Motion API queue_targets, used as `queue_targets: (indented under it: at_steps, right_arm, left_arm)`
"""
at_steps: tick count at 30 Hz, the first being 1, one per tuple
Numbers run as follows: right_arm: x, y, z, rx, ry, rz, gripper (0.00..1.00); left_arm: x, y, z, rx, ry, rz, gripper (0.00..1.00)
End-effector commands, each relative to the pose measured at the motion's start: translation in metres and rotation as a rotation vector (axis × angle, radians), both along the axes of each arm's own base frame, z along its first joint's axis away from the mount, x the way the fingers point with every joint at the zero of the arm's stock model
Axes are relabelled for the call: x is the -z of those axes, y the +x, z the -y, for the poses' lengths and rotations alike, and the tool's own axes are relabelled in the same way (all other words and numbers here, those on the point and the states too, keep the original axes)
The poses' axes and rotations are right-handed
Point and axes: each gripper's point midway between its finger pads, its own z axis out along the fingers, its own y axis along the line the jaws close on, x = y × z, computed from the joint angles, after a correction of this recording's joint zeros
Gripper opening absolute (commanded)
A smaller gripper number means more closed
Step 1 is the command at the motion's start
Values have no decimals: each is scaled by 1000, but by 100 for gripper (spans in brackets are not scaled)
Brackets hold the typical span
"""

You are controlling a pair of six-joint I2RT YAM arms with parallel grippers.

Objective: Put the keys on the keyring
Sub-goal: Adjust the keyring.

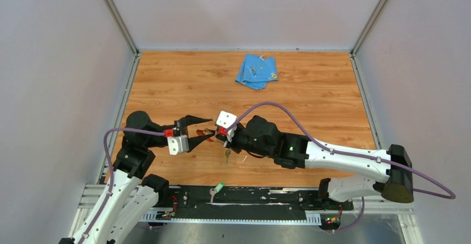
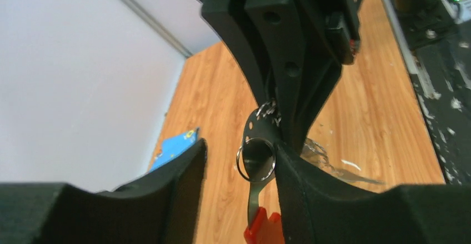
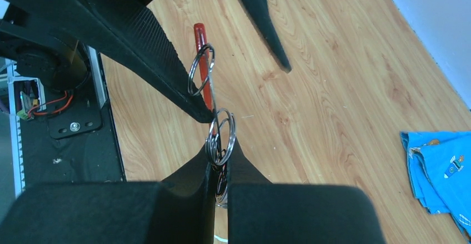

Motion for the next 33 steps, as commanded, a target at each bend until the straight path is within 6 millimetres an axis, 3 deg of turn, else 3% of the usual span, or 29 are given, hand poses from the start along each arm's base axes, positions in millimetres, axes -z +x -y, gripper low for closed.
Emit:
queue_targets:
  at_steps: [1, 5, 11, 17, 20, 24, 33]
  right_arm:
    - [-15, -14, 1, -73, 5, 11, 0]
    - [-10, -15, 2, -77, -23, 6, 0]
    - [-11, -22, 1, -117, -28, -4, 2]
    - [-33, -37, 6, -194, 25, -2, 27]
    - [-54, -51, 14, -271, 86, 1, 30]
    - [-72, -66, 24, -359, 141, -30, 31]
    - [-66, -64, 26, -350, 124, -57, 15]
  left_arm:
    - [32, -11, -4, 79, 216, 31, 43]
    - [33, -14, -7, 66, 216, 39, 12]
    - [25, -17, -6, 74, 197, 6, 0]
    - [27, -26, -4, 102, 176, -72, 0]
    - [25, -32, -2, 129, 162, -110, 0]
    - [20, -38, 0, 167, 155, -120, 0]
    - [15, -40, 0, 178, 147, -106, 0]
